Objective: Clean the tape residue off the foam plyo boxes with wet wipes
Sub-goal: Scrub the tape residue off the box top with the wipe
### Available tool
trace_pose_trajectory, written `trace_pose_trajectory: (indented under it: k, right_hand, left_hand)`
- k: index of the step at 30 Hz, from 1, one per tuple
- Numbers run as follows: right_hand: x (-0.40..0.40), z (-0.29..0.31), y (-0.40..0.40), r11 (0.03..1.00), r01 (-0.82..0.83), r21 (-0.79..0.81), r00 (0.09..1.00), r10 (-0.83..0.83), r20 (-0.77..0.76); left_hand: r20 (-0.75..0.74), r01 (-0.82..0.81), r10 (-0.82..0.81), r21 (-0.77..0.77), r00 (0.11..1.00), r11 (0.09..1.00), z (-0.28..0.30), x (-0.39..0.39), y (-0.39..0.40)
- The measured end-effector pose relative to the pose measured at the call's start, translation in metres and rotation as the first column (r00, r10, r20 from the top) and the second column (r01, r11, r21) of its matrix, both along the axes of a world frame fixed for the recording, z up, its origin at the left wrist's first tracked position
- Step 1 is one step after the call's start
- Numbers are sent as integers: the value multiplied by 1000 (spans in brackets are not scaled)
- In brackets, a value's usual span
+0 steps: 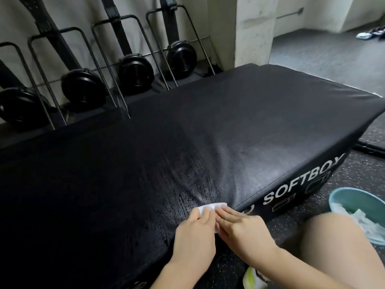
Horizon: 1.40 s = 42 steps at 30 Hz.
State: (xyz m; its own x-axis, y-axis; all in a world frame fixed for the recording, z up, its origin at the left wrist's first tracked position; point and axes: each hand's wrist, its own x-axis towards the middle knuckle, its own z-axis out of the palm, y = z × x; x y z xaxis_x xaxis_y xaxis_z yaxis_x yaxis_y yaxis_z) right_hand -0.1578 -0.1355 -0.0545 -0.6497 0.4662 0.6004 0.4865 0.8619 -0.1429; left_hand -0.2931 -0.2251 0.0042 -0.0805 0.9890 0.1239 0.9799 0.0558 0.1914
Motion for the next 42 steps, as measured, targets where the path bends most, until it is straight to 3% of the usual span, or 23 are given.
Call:
trace_pose_trajectory:
  k: [2, 5, 9, 12, 14, 17, 20, 23, 26, 32, 36, 42]
  right_hand:
    - [-6, 6, 13, 999, 40, 4, 999, -40, 14]
    - [-17, 17, 51, 987, 151, -54, 978, -141, 156]
    - [-39, 34, 102, 967, 255, -24, 908, -231, 351]
    - [-38, 36, 109, 971, 239, -15, 887, -212, 411]
    - [-25, 31, 93, 977, 211, -16, 927, -195, 322]
    - [-4, 10, 55, 996, 84, -36, 985, -77, 152]
    - [4, 1, 26, 1000, 19, -12, 996, -17, 90]
    - [-2, 1, 29, 999, 53, -9, 998, -53, 41]
    - [-12, 4, 50, 997, 75, -34, 997, -75, 27]
    - [-23, 22, 66, 973, 224, 51, 968, -228, 100]
    - [-4, 6, 30, 995, 92, 23, 996, -92, -4]
    - [1, -19, -13, 994, -110, -3, 992, 110, -68]
  left_hand:
    - [-27, 21, -20, 17, 999, 1000, 5, -2, 19]
    - [-98, 22, -16, 60, 995, 998, 19, -9, 58]
    - [-10, -119, 118, -89, 993, 989, 28, -23, 110]
    - [-16, -114, 113, -115, 993, 987, 29, -20, 117]
    - [-31, -93, 90, -137, 995, 986, 29, -14, 101]
    - [-91, 1, 0, 8, 996, 1000, 21, -8, 61]
    - [-82, 82, -78, 48, 994, 996, 3, -9, 31]
    - [-158, 80, -73, 44, 985, 996, 0, -7, 36]
    - [-249, 34, -22, 47, 968, 998, 3, -11, 62]
    - [-208, 19, -18, 2, 978, 1000, 10, -19, 78]
    - [-205, 54, -30, 113, 978, 992, 6, -12, 41]
    - [-184, 5, 12, 89, 983, 996, -15, -11, -22]
